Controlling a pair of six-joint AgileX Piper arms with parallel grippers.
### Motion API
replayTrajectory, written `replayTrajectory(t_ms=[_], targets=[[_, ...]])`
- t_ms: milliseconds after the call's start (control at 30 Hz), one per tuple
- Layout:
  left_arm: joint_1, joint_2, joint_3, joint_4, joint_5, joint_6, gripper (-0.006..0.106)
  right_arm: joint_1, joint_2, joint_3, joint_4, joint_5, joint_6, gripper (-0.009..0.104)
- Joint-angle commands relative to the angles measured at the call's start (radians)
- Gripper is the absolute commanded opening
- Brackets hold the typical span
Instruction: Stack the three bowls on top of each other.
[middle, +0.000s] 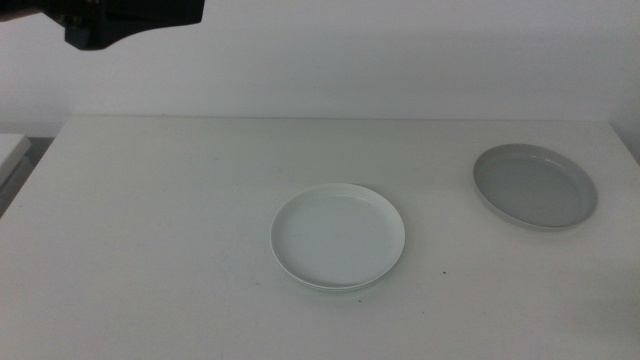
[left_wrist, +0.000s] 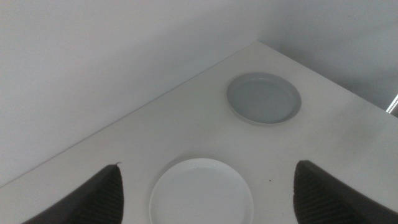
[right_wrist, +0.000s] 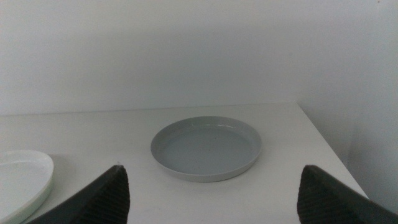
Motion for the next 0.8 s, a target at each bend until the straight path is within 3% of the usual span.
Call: replayTrajectory(t_ms=[0, 767], targets=[[0.001, -0.003, 0.006, 0.000, -0.018, -0.008, 0.094, 0.002, -0.004, 0.003, -0.006, -0.005, -0.008, 0.093], [0.001, -0.003, 0.006, 0.000, -0.108, 0.005, 0.094, 0.002, -0.004, 0.003, -0.006, -0.005, -0.008, 0.093]])
